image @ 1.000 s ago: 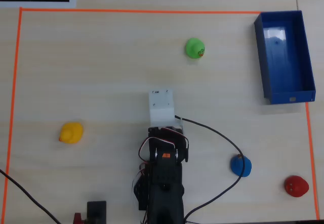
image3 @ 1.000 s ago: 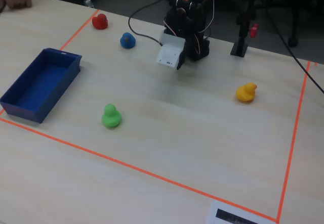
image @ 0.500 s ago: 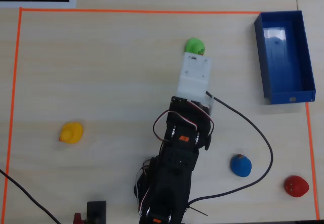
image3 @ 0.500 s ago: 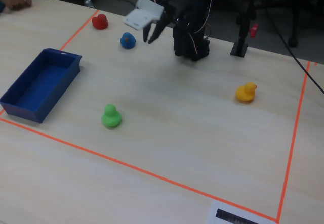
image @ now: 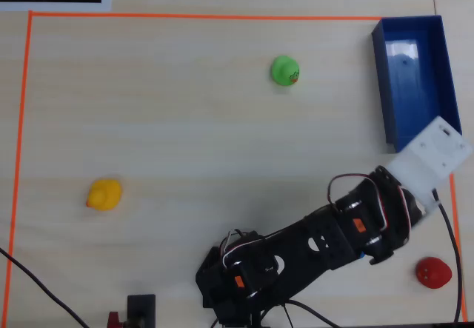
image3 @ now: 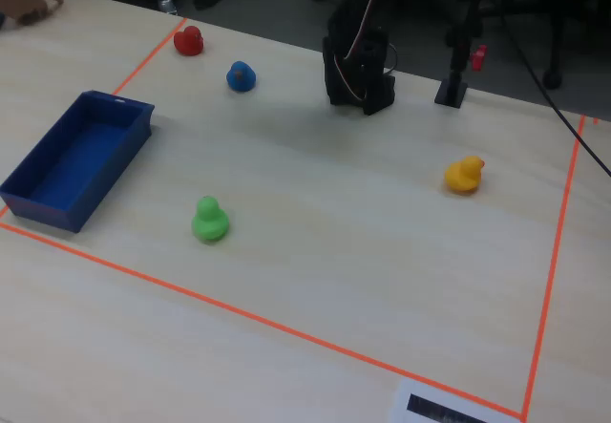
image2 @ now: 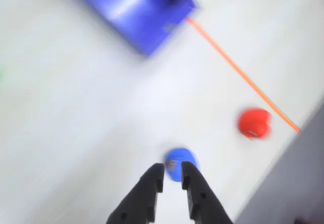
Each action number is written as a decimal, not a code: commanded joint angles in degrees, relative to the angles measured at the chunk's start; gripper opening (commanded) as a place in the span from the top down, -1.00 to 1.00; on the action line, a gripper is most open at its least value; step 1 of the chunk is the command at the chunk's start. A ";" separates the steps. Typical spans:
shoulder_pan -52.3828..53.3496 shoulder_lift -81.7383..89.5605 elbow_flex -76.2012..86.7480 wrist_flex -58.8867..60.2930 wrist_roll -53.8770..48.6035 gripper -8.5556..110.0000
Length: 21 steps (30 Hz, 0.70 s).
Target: Grasp red duck and put it into box.
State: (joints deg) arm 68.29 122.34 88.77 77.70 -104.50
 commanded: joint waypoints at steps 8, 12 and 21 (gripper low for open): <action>21.27 -11.07 -11.25 -2.90 -0.35 0.70; 26.98 -17.40 -15.91 -2.99 -0.26 0.65; 35.16 -33.31 -27.42 -4.92 -0.26 0.61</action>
State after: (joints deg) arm 101.43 92.11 66.36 75.06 -104.94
